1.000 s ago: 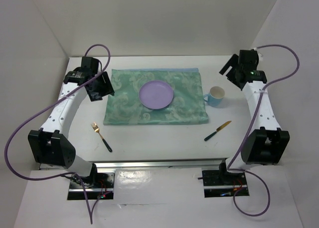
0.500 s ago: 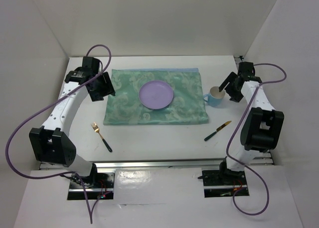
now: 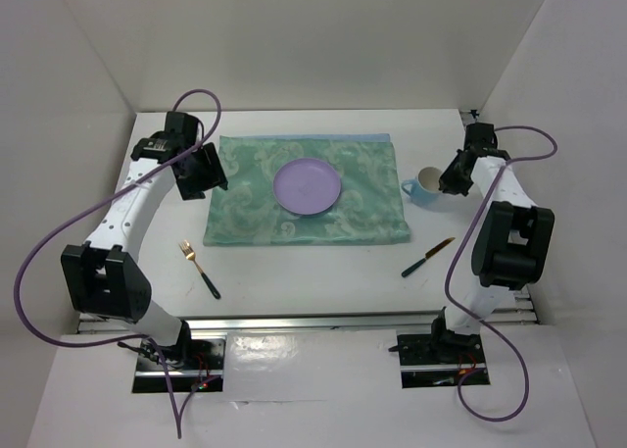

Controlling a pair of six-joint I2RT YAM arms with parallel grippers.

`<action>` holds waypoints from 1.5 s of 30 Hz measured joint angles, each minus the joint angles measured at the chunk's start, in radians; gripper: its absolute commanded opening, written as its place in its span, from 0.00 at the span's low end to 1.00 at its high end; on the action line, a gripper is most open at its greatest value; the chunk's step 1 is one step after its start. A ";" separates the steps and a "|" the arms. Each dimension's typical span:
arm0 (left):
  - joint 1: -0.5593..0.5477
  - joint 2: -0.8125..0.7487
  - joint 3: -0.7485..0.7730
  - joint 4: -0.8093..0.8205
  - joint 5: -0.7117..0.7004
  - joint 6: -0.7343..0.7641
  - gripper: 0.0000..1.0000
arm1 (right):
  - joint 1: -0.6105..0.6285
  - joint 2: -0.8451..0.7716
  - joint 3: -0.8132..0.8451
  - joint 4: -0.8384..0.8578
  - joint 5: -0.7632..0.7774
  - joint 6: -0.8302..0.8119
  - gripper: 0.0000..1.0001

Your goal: Set the dinner table for one person

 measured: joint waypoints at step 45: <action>0.008 0.005 -0.110 0.042 -0.020 0.004 0.73 | 0.354 0.672 1.027 -0.373 0.159 0.073 0.18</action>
